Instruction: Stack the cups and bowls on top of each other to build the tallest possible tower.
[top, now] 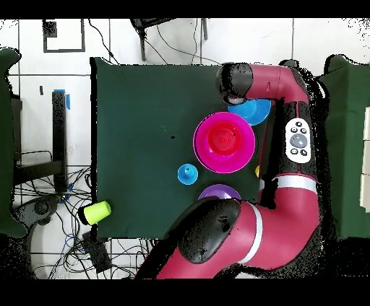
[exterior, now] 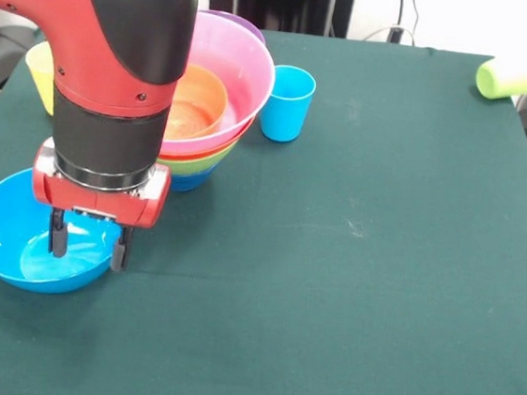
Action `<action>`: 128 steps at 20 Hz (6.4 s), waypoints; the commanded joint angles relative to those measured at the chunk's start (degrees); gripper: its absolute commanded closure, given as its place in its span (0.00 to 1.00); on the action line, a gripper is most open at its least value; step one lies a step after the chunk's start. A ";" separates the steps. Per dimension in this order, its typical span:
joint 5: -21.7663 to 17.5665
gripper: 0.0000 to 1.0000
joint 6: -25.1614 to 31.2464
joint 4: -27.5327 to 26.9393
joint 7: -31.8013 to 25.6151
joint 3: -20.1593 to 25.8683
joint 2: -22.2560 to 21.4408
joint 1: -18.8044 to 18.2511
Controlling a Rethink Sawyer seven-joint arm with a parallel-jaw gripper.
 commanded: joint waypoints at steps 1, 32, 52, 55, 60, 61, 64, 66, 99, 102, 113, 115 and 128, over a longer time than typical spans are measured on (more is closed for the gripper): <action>-1.00 0.00 -3.27 9.04 -0.81 -0.87 -2.20 1.71; 4.61 0.00 2.02 8.34 -2.38 -2.49 -2.89 1.71; 6.63 0.00 2.10 6.24 -2.84 -2.44 -1.47 2.52; 6.37 0.00 -0.03 7.28 -2.06 -2.50 -0.99 2.50; 6.11 0.00 -2.16 8.17 -0.60 -2.73 -0.61 2.80; 6.09 0.00 -2.64 8.34 -0.40 -2.71 -0.48 2.79; 6.07 0.00 -3.10 8.85 -0.14 -2.82 -0.69 2.80; 6.18 0.00 -3.11 9.57 0.04 -2.97 -1.17 2.79; 5.80 0.00 -7.49 8.47 0.36 -2.60 2.62 2.79; 5.54 0.00 -8.04 8.44 0.75 -3.06 2.86 3.07; 5.47 0.00 -9.83 7.59 0.39 -3.76 4.11 2.98; 5.48 0.00 -9.69 7.65 0.11 -3.86 3.90 2.87; 5.11 0.00 -11.07 8.83 0.29 -4.52 3.23 2.90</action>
